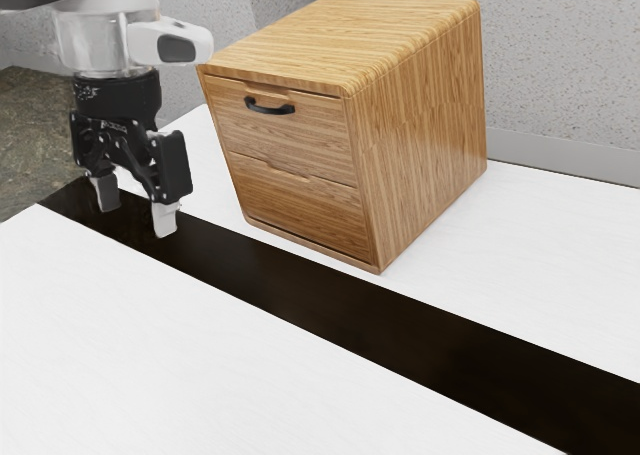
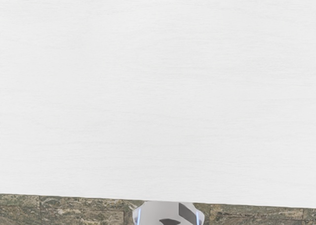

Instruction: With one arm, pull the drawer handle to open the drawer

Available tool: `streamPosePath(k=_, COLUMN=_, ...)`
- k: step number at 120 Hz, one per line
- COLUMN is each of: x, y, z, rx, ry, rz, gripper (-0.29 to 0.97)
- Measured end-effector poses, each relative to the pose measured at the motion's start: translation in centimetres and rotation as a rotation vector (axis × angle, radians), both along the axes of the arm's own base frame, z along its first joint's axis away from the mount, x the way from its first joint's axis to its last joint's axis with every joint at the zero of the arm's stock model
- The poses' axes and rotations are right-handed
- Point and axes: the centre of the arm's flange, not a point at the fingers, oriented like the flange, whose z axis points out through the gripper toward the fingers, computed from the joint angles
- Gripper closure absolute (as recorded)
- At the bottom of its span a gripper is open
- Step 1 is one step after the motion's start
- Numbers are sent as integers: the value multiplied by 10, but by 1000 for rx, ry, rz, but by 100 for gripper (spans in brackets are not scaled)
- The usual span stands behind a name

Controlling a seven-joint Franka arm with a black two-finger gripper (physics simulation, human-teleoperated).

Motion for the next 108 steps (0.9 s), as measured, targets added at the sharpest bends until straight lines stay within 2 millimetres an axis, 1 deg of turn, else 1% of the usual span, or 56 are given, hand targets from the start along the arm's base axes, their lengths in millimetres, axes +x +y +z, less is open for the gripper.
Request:
streamPosePath(k=4, x=18, y=1, z=-8, rx=6, ry=-51, rz=6, gripper=0)
streamPosePath(k=8, x=31, y=4, z=-10, rx=13, ry=-102, rz=14, gripper=0)
streamPosePath(k=16, x=43, y=10, z=-4, rx=38, ry=-201, rz=34, gripper=0)
streamPosePath(k=23, x=52, y=16, z=-3, rx=64, ry=-252, rz=48, gripper=0)
streamPosePath(k=32, x=58, y=18, z=-1, rx=86, ry=-297, rz=59, gripper=0)
streamPosePath(k=36, x=60, y=18, z=-5, rx=101, ry=-297, rz=57, gripper=0)
streamPosePath(k=46, x=55, y=12, z=-2, rx=140, ry=-306, rz=37, gripper=0)
streamPosePath(k=52, x=56, y=2, z=-1, rx=147, ry=-320, rz=-18, gripper=0)
streamPosePath(k=59, x=62, y=-9, z=-5, rx=140, ry=-350, rz=-128, gripper=0)
streamPosePath(k=64, x=69, y=-13, z=-8, rx=130, ry=-379, rz=-217, gripper=0)
streamPosePath(k=69, x=77, y=-12, z=-23, rx=84, ry=-408, rz=-318, gripper=0)
streamPosePath(k=74, x=86, y=-1, z=-38, rx=16, ry=-447, rz=-394, gripper=0)
streamPosePath(k=79, x=94, y=19, z=-43, rx=-23, ry=-502, rz=-446, gripper=0)
streamPosePath(k=87, x=102, y=46, z=-39, rx=-41, ry=-593, rz=-538, gripper=0)
streamPosePath(k=99, x=114, y=63, z=-30, rx=-23, ry=-722, rz=-716, gripper=0)
streamPosePath(k=108, x=117, y=87, z=-23, rx=16, ry=-789, rz=-808, gripper=0)
